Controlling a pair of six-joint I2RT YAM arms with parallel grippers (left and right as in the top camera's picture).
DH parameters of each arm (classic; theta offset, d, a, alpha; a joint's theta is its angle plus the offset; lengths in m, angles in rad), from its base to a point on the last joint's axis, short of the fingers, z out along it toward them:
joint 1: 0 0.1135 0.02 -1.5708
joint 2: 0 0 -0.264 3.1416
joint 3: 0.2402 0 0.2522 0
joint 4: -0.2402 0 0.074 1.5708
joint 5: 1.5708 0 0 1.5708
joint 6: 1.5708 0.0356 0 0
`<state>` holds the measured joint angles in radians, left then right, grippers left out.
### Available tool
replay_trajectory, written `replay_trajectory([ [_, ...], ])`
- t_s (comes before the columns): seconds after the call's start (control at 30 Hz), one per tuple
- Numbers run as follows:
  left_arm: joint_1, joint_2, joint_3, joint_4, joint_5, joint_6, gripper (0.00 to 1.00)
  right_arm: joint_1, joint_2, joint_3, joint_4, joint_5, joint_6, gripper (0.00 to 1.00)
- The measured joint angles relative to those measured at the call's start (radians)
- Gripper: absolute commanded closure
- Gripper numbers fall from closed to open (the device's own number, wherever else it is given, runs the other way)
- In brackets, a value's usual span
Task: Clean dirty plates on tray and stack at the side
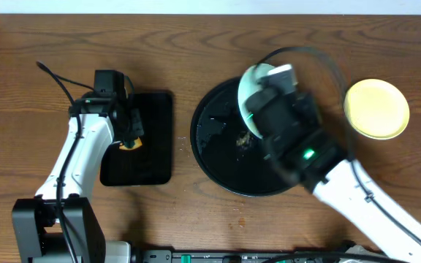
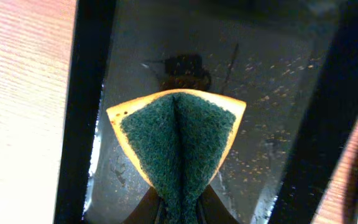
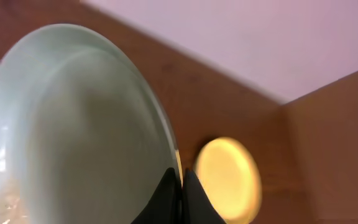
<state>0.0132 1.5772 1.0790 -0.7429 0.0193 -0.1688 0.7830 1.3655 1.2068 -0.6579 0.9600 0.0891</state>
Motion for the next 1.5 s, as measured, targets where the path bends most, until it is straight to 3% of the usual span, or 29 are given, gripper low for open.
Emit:
replay_trajectory([
  [0.13, 0.0, 0.0, -0.027, 0.029, 0.001, 0.0, 0.87, 0.117, 0.022, 0.0, 0.04, 0.209, -0.023, 0.99],
  [0.3, 0.0, 0.0, -0.032, 0.041, 0.0, 0.0, 0.87, 0.142, 0.041, 0.0, 0.042, 0.326, -0.038, 0.99],
  [0.83, 0.0, 0.0, -0.032, 0.041, 0.0, -0.011, 0.83, 0.141, 0.055, 0.0, 0.042, 0.367, -0.042, 0.99],
  [0.97, 0.0, 0.0, -0.032, 0.041, 0.0, -0.012, 0.31, 0.136, 0.055, 0.0, 0.042, 0.337, -0.042, 0.99],
  [1.03, 0.0, 0.0, -0.032, 0.041, 0.001, -0.011, 0.21, 0.134, 0.055, 0.0, 0.041, 0.317, -0.042, 0.99],
  [1.27, 0.0, 0.0, -0.032, 0.043, 0.0, -0.014, 0.18, 0.0, 0.055, 0.0, 0.041, 0.212, -0.015, 0.99],
  [1.5, 0.0, 0.0, -0.032, 0.043, 0.0, -0.014, 0.14, -0.323, 0.058, 0.0, 0.074, -0.08, 0.063, 0.99],
])
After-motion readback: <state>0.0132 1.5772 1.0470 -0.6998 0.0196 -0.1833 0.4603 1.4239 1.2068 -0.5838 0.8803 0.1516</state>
